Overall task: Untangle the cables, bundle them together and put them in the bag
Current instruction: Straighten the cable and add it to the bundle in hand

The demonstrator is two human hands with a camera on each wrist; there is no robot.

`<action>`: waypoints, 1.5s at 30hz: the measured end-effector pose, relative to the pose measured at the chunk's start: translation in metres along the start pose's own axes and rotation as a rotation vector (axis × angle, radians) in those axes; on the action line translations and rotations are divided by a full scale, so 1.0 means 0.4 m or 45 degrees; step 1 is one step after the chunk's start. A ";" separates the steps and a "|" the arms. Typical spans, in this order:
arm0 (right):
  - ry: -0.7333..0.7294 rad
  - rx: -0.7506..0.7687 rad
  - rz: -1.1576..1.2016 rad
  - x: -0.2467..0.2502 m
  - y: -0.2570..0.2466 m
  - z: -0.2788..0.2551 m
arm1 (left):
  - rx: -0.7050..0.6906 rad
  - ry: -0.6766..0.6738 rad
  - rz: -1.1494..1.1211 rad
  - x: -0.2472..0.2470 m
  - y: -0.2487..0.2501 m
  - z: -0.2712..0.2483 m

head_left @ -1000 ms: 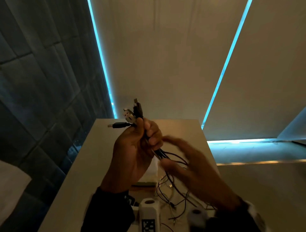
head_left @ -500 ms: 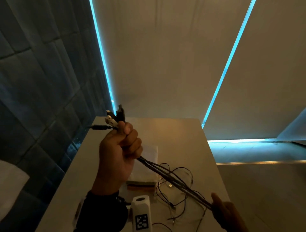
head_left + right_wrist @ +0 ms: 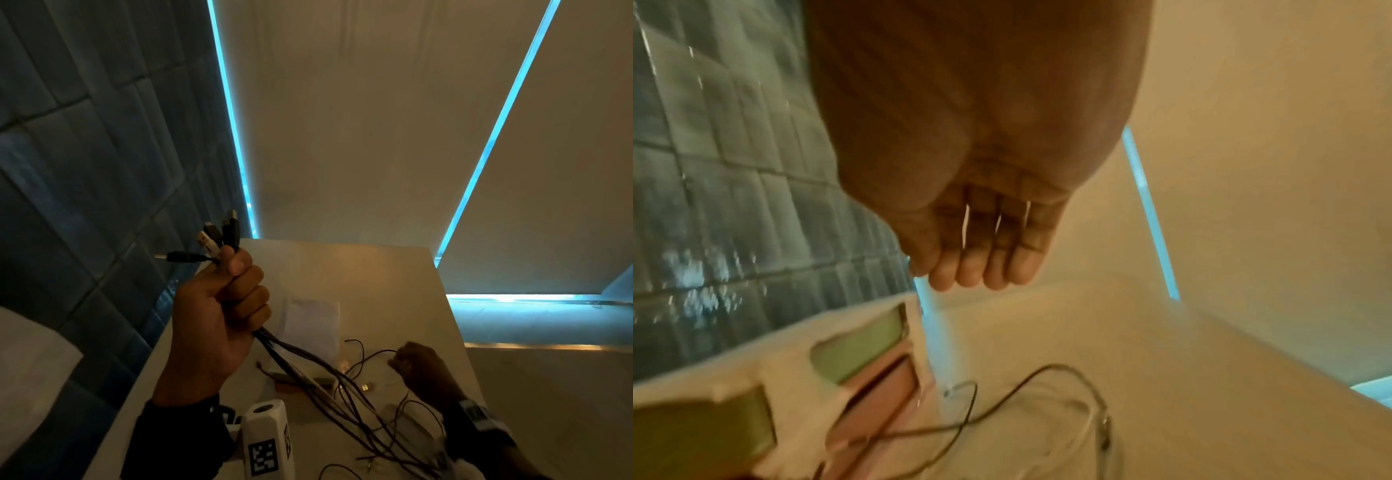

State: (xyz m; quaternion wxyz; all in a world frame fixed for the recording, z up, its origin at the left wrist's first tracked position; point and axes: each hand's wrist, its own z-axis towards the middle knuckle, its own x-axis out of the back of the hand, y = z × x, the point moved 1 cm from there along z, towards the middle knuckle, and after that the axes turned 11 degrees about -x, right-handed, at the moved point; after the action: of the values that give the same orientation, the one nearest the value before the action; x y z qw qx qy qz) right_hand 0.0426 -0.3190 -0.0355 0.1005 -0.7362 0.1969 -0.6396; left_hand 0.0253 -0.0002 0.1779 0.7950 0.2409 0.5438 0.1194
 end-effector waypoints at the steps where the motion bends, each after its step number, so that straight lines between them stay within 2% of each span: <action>1: -0.087 0.023 0.005 -0.039 -0.023 0.028 | -0.011 0.029 0.030 0.003 0.002 -0.002; 2: -0.204 -0.027 -0.036 -0.063 -0.043 0.040 | -0.024 0.076 0.099 0.004 0.006 -0.004; 3: -0.190 -0.010 -0.077 -0.088 -0.038 0.066 | -0.040 0.108 0.161 0.003 0.009 -0.008; 5: -0.268 -0.078 -0.174 -0.113 -0.025 0.086 | -0.060 0.135 0.220 -0.001 0.014 -0.012; 7: -0.347 -0.041 -0.305 -0.154 -0.034 0.071 | -0.062 0.147 0.229 0.005 0.021 -0.015; 10: -0.360 -0.012 -0.478 -0.203 -0.019 0.065 | -0.071 0.182 0.219 0.002 0.027 -0.016; 14: -0.319 -0.004 -0.548 -0.242 -0.013 0.059 | -0.092 0.344 0.304 -0.007 0.024 -0.017; 18: -0.319 -0.049 -0.566 -0.248 -0.013 0.054 | -0.087 0.382 0.305 -0.011 0.024 -0.015; 21: -0.312 -0.015 -0.582 -0.247 -0.005 0.047 | -0.084 0.375 0.300 -0.010 0.022 -0.011; 23: -0.294 -0.010 -0.491 -0.239 0.003 0.041 | -0.073 0.357 0.289 -0.006 0.018 -0.009; 26: -0.199 -0.056 -0.112 -0.201 0.001 0.049 | -0.085 0.346 0.335 0.001 0.011 -0.011; 30: 0.000 -0.158 0.628 -0.055 -0.084 0.022 | -0.096 0.396 0.414 0.005 -0.012 -0.007; 34: 0.061 -0.036 1.001 0.115 -0.203 -0.026 | -0.070 0.421 0.412 0.001 -0.048 0.008; 39: -0.116 0.272 1.187 0.269 -0.345 -0.112 | 0.011 0.387 0.716 -0.019 -0.098 0.007; 45: -0.143 0.397 1.198 0.320 -0.444 -0.187 | 0.063 0.239 1.011 -0.047 -0.145 0.000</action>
State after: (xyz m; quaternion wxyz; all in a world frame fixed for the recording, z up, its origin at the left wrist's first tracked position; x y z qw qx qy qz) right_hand 0.0111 -0.2045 0.1631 0.4975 -0.5771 0.4042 -0.5061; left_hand 0.0140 -0.0582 0.1634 0.6282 0.4391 0.4814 0.4253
